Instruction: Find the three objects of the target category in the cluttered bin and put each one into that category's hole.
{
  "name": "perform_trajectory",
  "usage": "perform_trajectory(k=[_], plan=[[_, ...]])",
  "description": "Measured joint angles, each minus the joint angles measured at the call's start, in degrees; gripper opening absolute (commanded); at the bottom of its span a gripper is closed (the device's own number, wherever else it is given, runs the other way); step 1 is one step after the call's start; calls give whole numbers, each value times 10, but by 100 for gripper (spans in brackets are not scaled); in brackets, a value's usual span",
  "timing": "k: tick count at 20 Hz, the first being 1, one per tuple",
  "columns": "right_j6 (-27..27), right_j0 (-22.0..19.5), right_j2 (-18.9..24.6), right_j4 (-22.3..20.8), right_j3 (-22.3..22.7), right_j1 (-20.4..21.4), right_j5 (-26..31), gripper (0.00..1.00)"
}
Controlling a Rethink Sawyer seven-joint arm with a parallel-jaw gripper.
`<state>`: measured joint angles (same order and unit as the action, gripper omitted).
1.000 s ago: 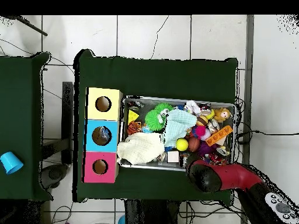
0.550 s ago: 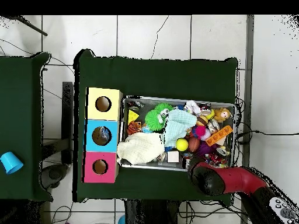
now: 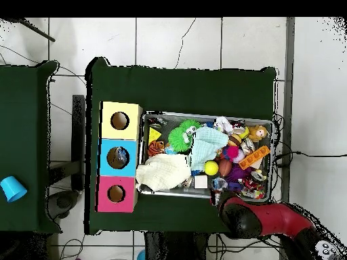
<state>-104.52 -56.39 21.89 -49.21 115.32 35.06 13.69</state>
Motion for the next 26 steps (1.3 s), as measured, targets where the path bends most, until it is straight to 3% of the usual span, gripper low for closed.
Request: perform_trajectory(k=[14,26], plan=[[0,19,-27,0,7,4,-14,100],[0,0,-19,2,7,3,-17,100]])
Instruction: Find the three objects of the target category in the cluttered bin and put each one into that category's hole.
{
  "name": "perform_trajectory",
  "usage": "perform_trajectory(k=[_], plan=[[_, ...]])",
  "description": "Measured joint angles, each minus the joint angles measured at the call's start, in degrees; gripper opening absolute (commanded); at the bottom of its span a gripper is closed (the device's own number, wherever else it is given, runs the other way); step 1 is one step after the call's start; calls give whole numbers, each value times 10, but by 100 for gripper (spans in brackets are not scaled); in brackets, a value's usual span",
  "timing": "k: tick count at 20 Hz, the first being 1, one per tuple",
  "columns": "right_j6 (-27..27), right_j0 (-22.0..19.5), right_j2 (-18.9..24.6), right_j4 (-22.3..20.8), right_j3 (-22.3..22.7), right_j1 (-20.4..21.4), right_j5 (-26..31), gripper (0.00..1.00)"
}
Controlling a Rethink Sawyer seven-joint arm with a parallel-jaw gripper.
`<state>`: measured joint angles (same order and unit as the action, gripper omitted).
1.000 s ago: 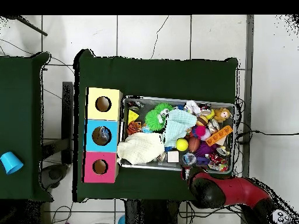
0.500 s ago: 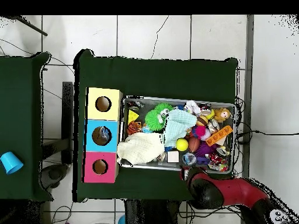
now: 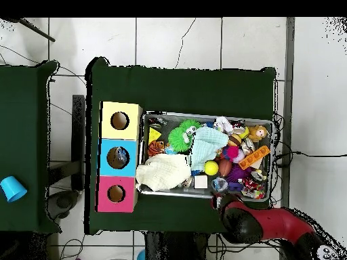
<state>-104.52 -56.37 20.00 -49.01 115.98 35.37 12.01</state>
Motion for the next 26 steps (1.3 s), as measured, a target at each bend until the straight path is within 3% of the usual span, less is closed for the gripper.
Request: perform_trajectory(k=[14,26], plan=[[0,-20,14,14,0,7,0,100],[0,9,14,20,0,20,0,100]])
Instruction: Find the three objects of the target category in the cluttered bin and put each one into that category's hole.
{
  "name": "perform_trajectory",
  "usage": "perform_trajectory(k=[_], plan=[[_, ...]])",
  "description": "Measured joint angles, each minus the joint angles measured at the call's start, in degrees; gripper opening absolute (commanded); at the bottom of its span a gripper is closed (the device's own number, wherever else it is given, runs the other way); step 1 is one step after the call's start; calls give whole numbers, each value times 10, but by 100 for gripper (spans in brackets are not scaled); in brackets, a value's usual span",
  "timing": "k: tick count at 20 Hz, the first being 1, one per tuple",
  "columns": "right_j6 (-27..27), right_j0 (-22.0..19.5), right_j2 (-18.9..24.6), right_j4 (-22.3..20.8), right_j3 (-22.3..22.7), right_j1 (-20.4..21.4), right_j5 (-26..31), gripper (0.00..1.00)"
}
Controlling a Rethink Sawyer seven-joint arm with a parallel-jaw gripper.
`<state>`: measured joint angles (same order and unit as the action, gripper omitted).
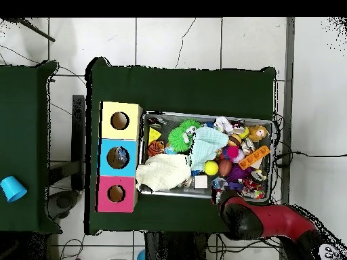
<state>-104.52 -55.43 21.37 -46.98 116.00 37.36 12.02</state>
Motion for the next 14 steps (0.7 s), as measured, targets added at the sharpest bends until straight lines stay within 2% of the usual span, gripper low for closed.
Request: perform_trajectory(k=[14], plan=[[0,1,3,21,-2,1,0,100]])
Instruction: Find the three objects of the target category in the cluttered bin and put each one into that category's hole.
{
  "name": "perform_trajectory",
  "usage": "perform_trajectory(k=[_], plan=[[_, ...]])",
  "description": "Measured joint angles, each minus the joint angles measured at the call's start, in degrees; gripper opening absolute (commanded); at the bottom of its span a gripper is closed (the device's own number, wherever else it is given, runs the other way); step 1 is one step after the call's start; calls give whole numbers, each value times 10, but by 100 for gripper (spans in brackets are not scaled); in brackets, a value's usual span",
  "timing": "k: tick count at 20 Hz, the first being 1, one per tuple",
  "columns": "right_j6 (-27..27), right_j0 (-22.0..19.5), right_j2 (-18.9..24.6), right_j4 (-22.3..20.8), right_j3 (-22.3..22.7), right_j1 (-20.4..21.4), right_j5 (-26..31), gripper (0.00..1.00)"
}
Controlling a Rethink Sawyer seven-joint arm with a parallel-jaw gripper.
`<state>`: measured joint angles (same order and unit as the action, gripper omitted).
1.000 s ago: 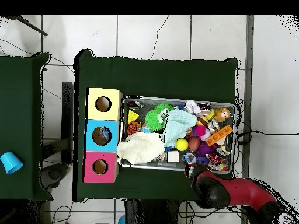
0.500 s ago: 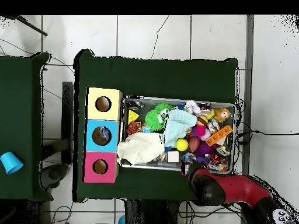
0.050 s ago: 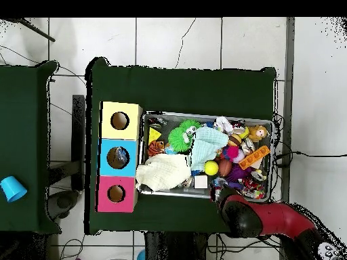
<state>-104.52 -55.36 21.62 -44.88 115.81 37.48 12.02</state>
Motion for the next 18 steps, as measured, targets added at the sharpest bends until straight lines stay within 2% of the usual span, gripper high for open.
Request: perform_trajectory(k=[12,18], plan=[[0,-14,2,0,-2,-1,0,100],[0,2,-5,0,-8,-5,0,100]])
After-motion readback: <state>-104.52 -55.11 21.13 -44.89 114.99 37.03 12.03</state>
